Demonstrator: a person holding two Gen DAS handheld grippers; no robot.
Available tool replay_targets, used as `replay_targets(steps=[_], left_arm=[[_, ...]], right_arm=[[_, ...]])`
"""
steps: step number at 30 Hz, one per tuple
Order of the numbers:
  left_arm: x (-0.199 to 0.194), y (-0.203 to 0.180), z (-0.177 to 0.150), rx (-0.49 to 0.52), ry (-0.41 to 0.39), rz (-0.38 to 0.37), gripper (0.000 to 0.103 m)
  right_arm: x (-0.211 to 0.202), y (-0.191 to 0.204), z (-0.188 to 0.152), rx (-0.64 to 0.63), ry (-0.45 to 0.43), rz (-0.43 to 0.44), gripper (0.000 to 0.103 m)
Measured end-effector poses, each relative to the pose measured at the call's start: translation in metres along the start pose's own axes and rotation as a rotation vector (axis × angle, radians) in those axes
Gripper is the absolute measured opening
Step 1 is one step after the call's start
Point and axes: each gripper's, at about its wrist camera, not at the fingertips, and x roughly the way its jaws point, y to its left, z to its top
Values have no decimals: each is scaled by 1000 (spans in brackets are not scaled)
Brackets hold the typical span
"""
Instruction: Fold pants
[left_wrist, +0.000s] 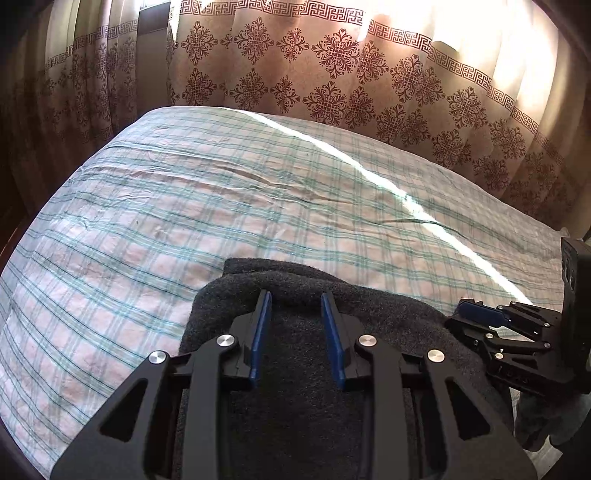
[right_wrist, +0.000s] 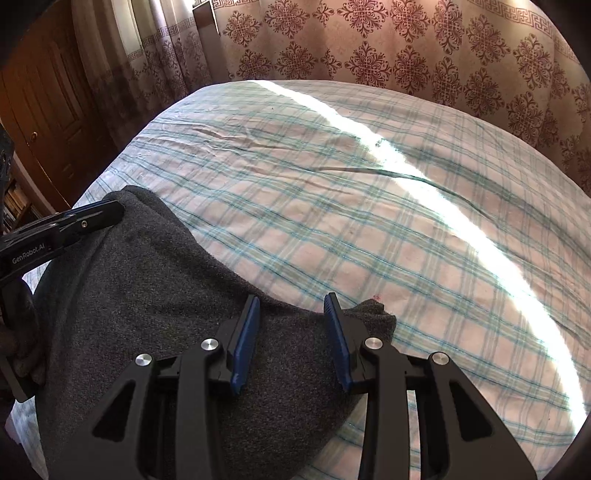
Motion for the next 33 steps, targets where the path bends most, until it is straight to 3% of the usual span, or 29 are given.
replay_targets(steps=[3, 7, 10, 11, 15, 20, 23, 25, 26, 33], left_arm=[[-8, 0, 1, 32, 26, -20, 30], [-11, 6, -4, 76, 56, -31, 30], [-9, 8, -5, 73, 56, -31, 30], [-9, 6, -6, 81, 53, -21, 30], [-8, 4, -10, 95, 43, -11, 31], [-10, 0, -8, 102, 60, 11, 31], [-18, -9, -7, 128, 73, 43, 44], [-25, -19, -10, 151, 76, 94, 76], [-29, -22, -12, 158, 78, 122, 80], [-45, -22, -31, 123, 99, 176, 81]], right_arm=[[-44, 3, -3, 3, -61, 29, 39], [-82, 26, -31, -76, -61, 99, 46], [-80, 44, -54, -121, -28, 107, 66], [-73, 46, -61, -115, -7, 98, 78], [-37, 40, -83, -40, 75, 109, 79], [-55, 46, -78, -74, 66, 55, 78], [-92, 56, -79, -115, 1, 52, 78], [-112, 66, -87, -146, -23, 75, 78], [-117, 71, -92, -155, -18, 98, 78], [-101, 96, -134, -211, 71, 100, 78]])
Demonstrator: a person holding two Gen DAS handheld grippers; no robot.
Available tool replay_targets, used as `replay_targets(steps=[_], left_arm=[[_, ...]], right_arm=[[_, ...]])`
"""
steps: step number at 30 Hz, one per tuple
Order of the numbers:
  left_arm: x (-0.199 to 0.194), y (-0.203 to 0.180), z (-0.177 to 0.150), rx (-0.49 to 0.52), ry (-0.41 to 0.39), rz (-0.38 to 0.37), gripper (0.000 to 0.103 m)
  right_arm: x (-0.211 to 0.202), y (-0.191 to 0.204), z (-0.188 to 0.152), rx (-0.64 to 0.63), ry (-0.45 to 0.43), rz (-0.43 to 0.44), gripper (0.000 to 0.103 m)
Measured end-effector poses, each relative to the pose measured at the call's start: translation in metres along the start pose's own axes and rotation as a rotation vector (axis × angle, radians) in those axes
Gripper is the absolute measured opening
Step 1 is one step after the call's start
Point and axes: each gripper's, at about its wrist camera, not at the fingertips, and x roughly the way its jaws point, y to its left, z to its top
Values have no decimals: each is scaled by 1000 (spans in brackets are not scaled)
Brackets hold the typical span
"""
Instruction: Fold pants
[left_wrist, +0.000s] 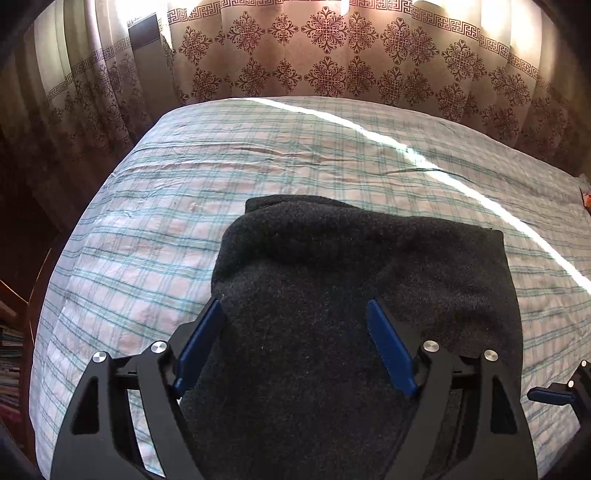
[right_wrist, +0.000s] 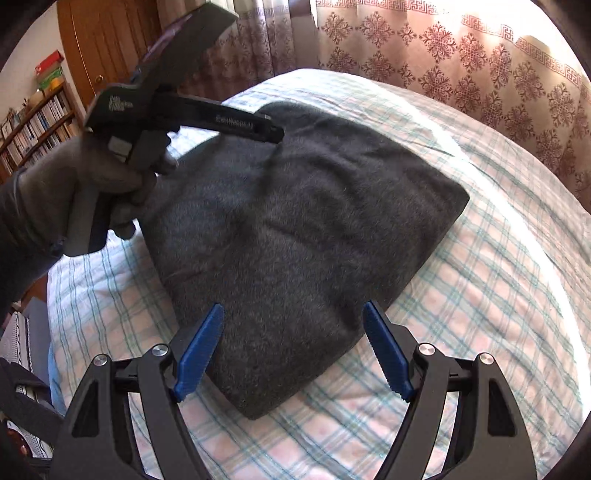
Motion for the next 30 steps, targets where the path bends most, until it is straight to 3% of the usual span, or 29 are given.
replay_targets(steps=[13, 21, 24, 28, 30], left_arm=[[-7, 25, -28, -68, 41, 13, 86], [-10, 33, -32, -72, 51, 24, 88], [-8, 35, -34, -76, 59, 22, 95], [0, 42, -37, -109, 78, -26, 95], [6, 49, -40, -150, 92, -86, 96]], right_arm=[[14, -12, -1, 92, 50, 30, 80], [-3, -14, 6, 110, 13, 30, 80], [-8, -30, 12, 161, -7, 44, 81], [-5, -57, 17, 299, -22, 56, 82], [3, -72, 19, 364, -18, 54, 83]])
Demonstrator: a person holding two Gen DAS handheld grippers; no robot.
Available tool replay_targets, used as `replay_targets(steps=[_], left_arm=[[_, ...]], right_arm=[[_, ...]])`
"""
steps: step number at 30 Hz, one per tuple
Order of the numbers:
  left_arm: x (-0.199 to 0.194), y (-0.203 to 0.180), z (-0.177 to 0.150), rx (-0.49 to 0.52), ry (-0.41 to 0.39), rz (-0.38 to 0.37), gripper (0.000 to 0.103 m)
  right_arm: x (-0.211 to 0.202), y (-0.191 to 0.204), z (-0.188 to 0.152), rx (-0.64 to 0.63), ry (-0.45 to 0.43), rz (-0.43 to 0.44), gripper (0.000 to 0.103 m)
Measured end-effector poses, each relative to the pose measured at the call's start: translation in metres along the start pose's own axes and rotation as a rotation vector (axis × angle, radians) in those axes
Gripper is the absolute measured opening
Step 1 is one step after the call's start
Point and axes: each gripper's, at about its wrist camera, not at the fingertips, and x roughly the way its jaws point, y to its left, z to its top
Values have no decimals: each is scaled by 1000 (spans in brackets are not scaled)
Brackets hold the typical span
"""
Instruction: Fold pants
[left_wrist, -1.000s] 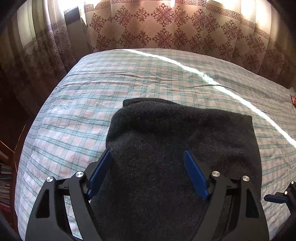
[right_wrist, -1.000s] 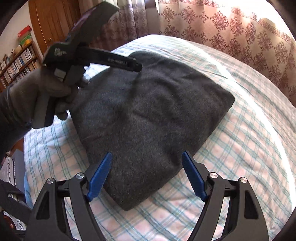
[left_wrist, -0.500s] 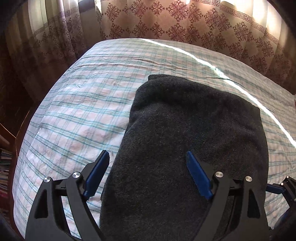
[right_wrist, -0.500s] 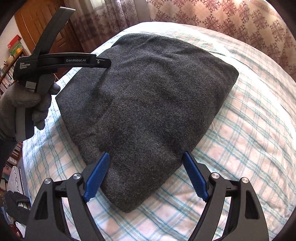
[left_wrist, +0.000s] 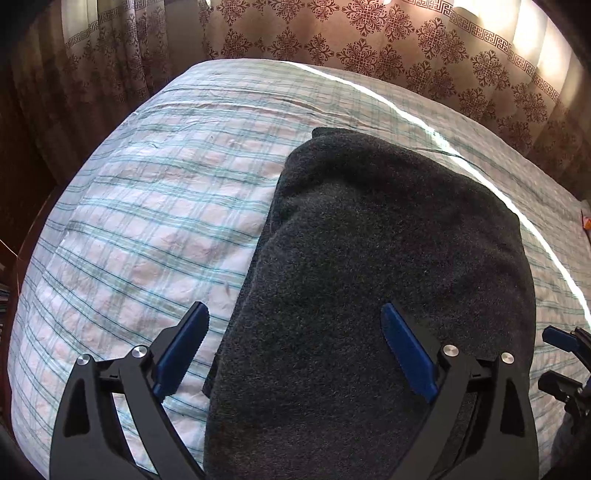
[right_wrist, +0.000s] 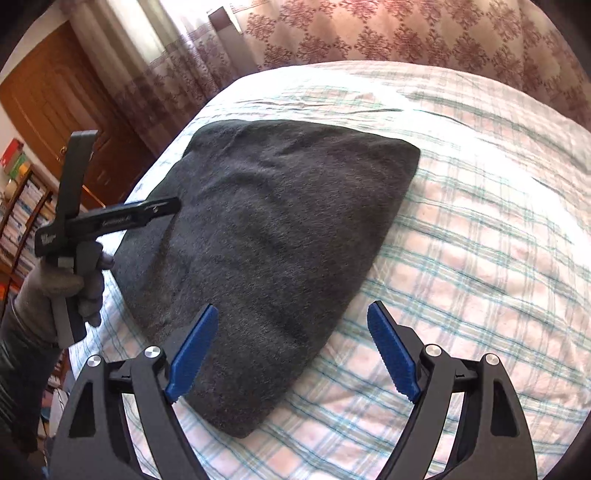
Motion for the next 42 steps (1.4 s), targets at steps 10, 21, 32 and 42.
replay_targets(steps=[10, 21, 32, 42], left_arm=[[38, 36, -15, -173, 106, -312, 100], [10, 51, -32, -248, 33, -474, 42], [-65, 68, -44, -258, -76, -424, 36], [-137, 125, -67, -321, -197, -295, 33]], right_arm=[[64, -28, 22, 262, 79, 245, 86], [54, -1, 47, 170, 47, 302, 37], [27, 69, 89, -13, 2, 389, 22], [24, 170, 121, -200, -26, 508, 20]])
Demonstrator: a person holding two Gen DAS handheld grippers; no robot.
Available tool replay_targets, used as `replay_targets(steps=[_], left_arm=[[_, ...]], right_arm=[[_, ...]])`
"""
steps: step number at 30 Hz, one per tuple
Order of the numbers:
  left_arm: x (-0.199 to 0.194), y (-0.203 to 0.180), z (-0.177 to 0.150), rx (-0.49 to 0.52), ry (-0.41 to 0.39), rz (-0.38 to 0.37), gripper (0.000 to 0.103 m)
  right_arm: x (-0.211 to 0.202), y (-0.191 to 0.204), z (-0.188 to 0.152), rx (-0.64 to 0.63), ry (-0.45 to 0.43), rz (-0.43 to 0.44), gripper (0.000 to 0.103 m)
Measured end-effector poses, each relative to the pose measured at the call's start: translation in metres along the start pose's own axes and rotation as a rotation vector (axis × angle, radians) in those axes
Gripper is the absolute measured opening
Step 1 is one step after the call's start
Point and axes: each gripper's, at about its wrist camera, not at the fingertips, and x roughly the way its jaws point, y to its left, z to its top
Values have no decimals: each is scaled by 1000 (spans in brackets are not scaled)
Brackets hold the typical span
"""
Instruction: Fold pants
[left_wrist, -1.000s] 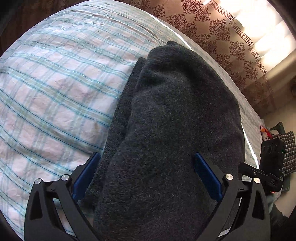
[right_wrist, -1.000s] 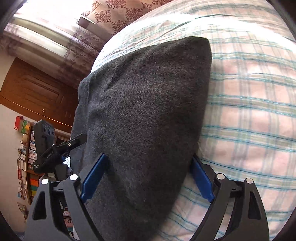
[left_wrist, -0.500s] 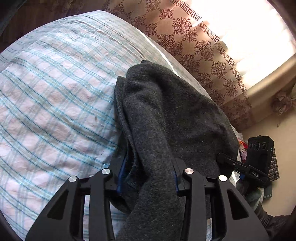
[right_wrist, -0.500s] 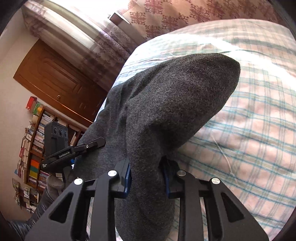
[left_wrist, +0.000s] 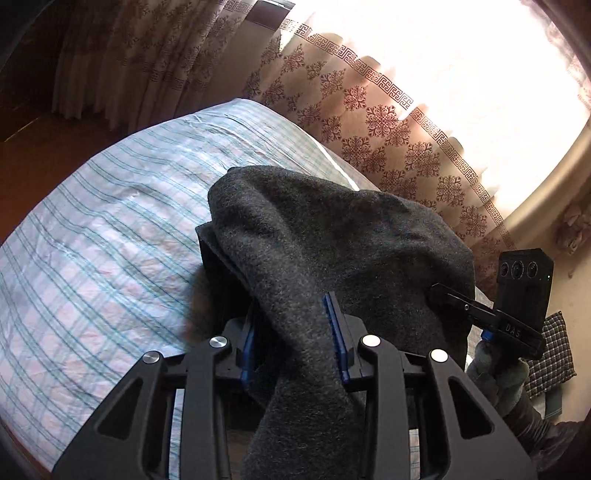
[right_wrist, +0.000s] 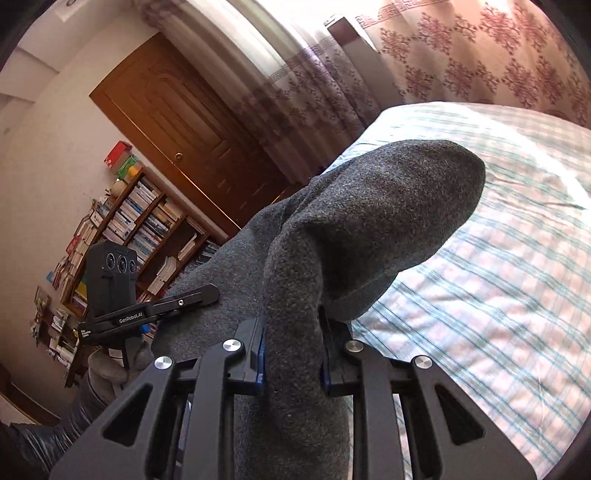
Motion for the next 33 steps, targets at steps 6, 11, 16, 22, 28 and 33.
replay_targets(steps=[6, 11, 16, 22, 28, 33], left_arm=[[26, 29, -23, -63, 55, 14, 29], [64, 21, -39, -34, 65, 29, 33], [83, 10, -47, 74, 90, 216, 60], [83, -13, -52, 205, 42, 446, 83], [55, -39, -57, 259, -20, 545, 83], [66, -35, -68, 257, 46, 576, 83]], right_arm=[[14, -25, -8, 30, 48, -101, 19], [20, -73, -29, 124, 87, -190, 20], [19, -76, -33, 50, 79, -341, 55], [6, -39, -44, -195, 32, -667, 72], [0, -10, -75, -286, -16, -724, 73], [24, -31, -86, -271, 89, -716, 73]])
